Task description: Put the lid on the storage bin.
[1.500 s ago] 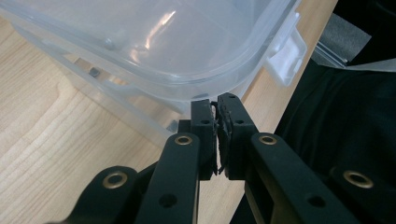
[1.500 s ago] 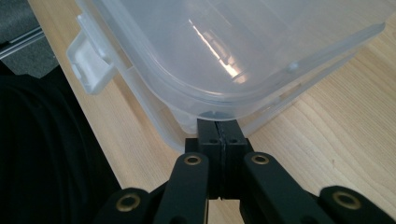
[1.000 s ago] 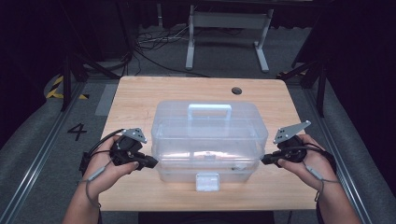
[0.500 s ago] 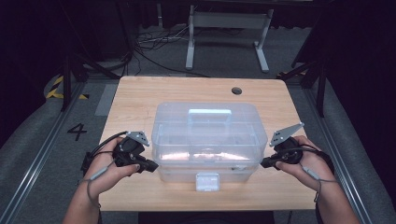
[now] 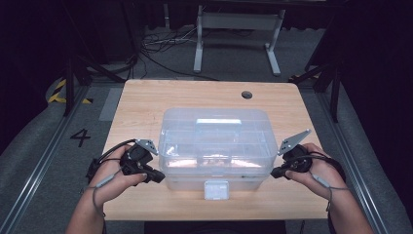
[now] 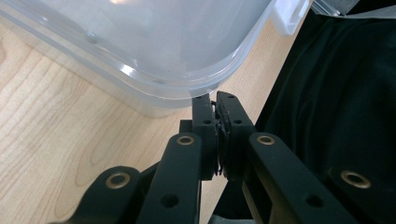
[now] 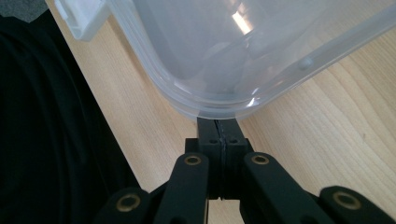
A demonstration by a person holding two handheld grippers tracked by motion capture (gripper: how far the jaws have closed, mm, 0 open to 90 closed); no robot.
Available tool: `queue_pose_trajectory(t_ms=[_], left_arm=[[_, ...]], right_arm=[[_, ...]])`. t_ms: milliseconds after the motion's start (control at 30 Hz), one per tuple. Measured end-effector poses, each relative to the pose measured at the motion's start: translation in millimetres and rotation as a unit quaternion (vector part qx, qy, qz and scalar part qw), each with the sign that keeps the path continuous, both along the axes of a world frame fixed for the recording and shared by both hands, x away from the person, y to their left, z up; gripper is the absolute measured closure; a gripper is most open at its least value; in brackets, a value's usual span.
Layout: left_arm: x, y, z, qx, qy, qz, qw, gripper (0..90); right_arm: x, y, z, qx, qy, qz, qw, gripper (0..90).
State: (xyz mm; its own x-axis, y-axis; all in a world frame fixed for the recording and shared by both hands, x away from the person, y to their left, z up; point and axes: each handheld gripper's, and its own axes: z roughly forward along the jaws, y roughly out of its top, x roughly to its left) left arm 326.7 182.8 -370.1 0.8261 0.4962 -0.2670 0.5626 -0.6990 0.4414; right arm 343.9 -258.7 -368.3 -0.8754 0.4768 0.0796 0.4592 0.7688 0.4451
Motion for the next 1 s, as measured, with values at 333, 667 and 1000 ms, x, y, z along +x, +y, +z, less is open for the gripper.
queue_pose_trajectory(t_ms=[333, 667, 1000], left_arm=[[0.0, -1.4, -2.7, 0.007, 0.009, -0.005, 0.9999, 86.8], [1.5, -4.1, -5.8, 0.013, 0.015, -0.011, 0.9997, 87.0], [-0.9, 0.2, -4.7, 0.008, 0.007, -0.002, 0.9999, 80.5]], right_arm=[[-0.4, -0.3, -1.4, -0.008, 0.007, 0.001, 0.9999, 90.0], [-1.1, -0.9, -4.1, -0.014, 0.014, -0.002, 0.9998, 90.0], [-1.7, -4.4, -2.3, -0.009, 0.026, 0.004, 0.9996, 90.0]])
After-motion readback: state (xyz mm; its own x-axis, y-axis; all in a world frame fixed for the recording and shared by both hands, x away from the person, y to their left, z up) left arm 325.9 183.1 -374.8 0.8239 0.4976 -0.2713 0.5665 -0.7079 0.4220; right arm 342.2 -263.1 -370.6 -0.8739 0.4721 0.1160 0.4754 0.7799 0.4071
